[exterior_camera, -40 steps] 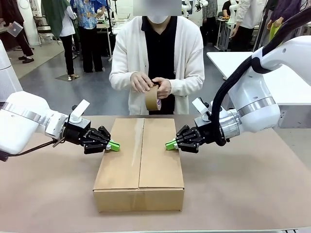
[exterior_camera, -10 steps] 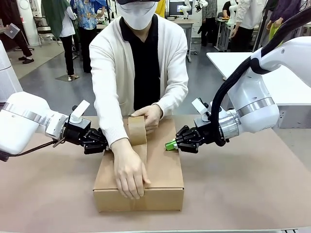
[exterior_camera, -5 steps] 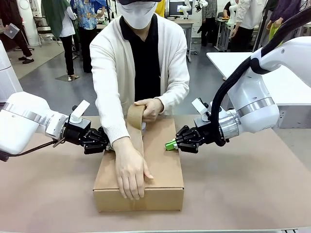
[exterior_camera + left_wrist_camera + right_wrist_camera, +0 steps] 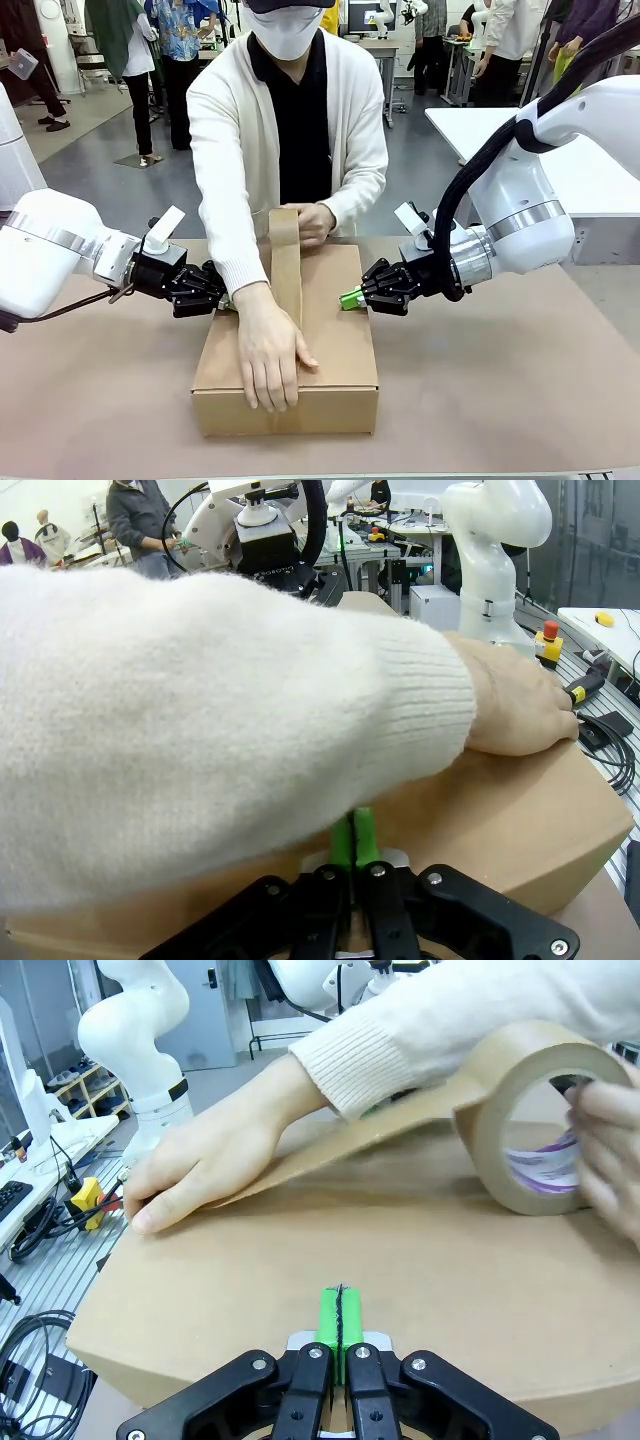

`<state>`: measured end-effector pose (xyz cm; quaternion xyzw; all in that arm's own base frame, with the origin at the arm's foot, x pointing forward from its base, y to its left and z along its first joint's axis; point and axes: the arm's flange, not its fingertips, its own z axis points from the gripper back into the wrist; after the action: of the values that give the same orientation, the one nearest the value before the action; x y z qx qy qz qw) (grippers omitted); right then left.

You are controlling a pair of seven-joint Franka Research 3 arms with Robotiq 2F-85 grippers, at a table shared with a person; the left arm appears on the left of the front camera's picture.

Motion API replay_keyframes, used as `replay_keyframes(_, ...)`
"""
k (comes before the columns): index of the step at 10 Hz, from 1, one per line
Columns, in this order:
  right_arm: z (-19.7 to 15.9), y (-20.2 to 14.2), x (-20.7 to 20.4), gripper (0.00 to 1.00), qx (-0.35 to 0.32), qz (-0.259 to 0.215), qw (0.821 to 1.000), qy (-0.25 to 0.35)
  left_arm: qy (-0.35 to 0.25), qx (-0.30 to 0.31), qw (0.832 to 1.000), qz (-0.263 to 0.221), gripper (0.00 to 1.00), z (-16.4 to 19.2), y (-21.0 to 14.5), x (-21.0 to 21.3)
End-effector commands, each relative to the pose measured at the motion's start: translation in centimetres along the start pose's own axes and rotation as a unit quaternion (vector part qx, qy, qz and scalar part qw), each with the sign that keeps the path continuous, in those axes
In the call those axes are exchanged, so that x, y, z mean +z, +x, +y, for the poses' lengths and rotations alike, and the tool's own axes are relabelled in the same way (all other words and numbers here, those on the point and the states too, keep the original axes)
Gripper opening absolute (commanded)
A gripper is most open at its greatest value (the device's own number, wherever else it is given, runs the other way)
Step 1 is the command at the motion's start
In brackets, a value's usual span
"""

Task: Wrap the clocks to prevent damage.
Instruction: After the human seals the box with tape, release both hands from the side flaps of the Package Box.

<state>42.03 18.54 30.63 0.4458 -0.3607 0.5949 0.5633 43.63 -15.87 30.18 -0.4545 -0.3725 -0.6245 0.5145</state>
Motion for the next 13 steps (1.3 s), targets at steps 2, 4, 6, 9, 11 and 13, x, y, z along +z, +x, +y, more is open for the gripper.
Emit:
replay_keyframes(2,0.03,-0.32,-0.13,0.01,-0.003,0.003,1.0,-0.001,0.002,-0.001,1.0,0.005,0.0,-0.01,-0.3,-0.13)
replay_keyframes(4,0.03,-0.32,-0.13,0.01,-0.003,0.003,1.0,-0.001,0.002,-0.001,1.0,0.005,0.0,-0.01,-0.3,-0.13)
replay_keyframes(6,0.03,-0.32,-0.13,0.01,-0.003,0.003,1.0,-0.001,0.002,-0.001,1.0,0.005,0.0,-0.01,-0.3,-0.13)
replay_keyframes(9,0.03,-0.32,-0.13,0.01,-0.003,0.003,1.0,-0.001,0.002,-0.001,1.0,0.005,0.0,-0.01,-0.3,-0.13)
replay_keyframes(11,0.03,-0.32,-0.13,0.01,-0.003,0.003,1.0,-0.001,0.002,-0.001,1.0,0.005,0.0,-0.01,-0.3,-0.13)
replay_keyframes(13,0.03,-0.32,-0.13,0.01,-0.003,0.003,1.0,-0.001,0.002,-0.001,1.0,0.005,0.0,-0.01,-0.3,-0.13)
